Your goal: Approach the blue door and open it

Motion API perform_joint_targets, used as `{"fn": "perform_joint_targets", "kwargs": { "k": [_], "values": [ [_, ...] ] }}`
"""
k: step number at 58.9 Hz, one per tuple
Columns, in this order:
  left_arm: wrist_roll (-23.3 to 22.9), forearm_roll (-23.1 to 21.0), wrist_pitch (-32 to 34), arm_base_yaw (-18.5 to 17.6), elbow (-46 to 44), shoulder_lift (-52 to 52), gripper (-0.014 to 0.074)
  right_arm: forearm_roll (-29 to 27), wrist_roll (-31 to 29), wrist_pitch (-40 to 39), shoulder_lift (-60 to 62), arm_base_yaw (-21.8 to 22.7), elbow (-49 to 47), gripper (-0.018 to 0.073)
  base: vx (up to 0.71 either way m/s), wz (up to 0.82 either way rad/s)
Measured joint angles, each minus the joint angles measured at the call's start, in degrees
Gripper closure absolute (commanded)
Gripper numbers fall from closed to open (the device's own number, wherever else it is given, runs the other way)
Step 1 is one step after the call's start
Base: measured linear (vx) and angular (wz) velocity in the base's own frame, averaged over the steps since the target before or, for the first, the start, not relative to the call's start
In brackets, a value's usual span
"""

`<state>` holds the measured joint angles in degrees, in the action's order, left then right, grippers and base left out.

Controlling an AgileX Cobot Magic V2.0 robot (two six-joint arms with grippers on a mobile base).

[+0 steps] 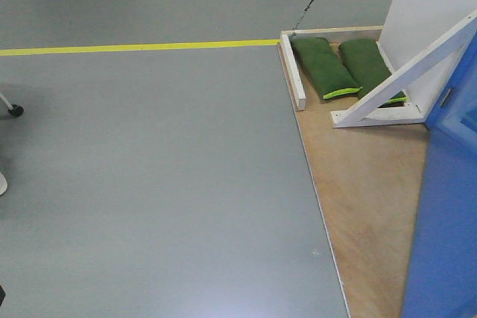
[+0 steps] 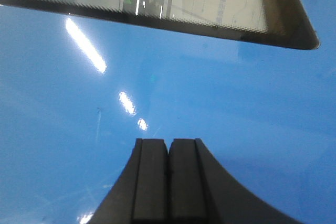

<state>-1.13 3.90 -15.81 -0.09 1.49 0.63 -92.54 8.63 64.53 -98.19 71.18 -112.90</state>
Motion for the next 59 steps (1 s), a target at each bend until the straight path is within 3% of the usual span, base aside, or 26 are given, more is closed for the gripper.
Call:
{"fn": "perform_joint_targets", "kwargs": {
  "k": [59],
  "values": [
    [0.0,0.0,0.0,0.0,0.0,0.0,0.0524,1.77,-0.35,1.55,0.06,-22.62,0.0,0.0547,0.0,0.0]
  ]
}}
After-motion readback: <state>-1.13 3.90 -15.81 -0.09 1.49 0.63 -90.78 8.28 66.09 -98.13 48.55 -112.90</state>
